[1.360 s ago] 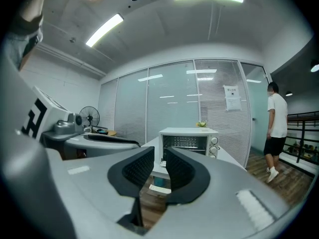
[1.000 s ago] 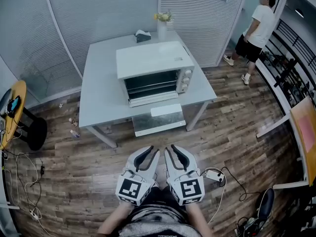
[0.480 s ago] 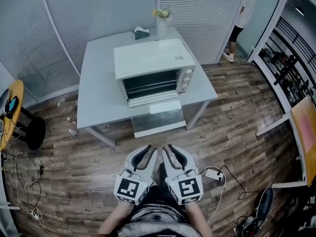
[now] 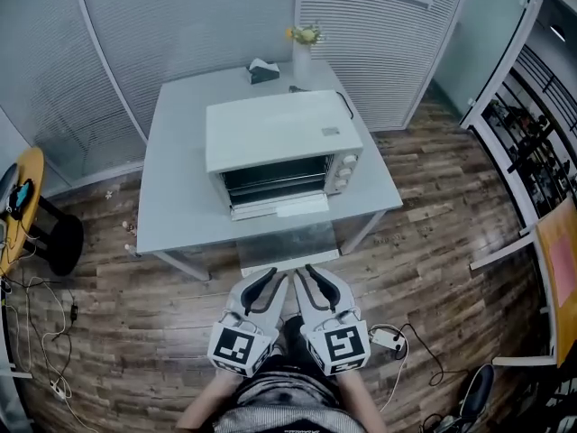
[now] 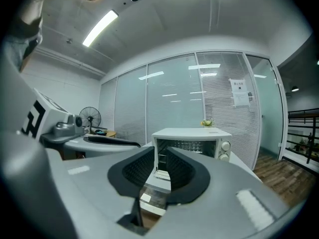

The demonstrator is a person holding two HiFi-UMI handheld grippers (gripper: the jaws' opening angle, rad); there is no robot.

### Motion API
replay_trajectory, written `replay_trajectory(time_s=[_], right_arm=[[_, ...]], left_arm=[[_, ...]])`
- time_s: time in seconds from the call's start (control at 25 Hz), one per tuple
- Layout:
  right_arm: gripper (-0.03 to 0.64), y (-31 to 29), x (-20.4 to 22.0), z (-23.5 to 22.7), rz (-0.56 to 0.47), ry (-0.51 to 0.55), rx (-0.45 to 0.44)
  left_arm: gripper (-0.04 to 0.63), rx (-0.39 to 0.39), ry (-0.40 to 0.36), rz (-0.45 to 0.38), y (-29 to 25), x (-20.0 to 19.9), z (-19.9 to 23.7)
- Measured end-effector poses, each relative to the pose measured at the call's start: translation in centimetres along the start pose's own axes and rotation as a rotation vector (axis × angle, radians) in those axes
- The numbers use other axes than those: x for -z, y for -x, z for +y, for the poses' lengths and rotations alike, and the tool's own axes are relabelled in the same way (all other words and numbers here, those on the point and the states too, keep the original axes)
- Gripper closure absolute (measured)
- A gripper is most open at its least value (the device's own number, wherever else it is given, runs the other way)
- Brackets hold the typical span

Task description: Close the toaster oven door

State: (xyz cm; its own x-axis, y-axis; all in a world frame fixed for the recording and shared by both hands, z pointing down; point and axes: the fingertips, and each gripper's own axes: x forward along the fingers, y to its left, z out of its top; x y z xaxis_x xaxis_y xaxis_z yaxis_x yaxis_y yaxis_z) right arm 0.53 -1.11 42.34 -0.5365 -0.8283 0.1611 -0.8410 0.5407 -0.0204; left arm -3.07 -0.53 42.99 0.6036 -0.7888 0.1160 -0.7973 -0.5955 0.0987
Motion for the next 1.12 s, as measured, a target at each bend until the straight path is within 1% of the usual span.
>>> replay_trajectory(time_s=[0.24,0.64,0.88,1.0,1.12], right_arm=[[0.542,-3.1,-1.1,-2.0,0.0,0.009,-0.06],[0.542,-7.0,-2.3,-6.8,-0.009,0.008,-0.122],[0.545,-8.6,-2.3,-8.7,-0.009,0.023,-0.169],[0.546,-9.5,-2.2,-9.4,-0.005,0.035,-0.184],[0.548,-10.2,-2.3,-9.7,0.001,0.032,-0.188]], left_arm=[[0.522,-0.043,0.0,-0.002,-3.2,-1.0,1.8],[0.522,-0.123,0.009,-0.007,-8.6,-2.2,4.3],[0.522,-0.154,0.003,-0.022,-11.4,-2.5,4.8],[0.522,-0.169,-0.004,-0.024,-12.2,-2.6,5.2],[0.522,-0.168,-0.005,-0.018,-12.5,-2.5,5.8]])
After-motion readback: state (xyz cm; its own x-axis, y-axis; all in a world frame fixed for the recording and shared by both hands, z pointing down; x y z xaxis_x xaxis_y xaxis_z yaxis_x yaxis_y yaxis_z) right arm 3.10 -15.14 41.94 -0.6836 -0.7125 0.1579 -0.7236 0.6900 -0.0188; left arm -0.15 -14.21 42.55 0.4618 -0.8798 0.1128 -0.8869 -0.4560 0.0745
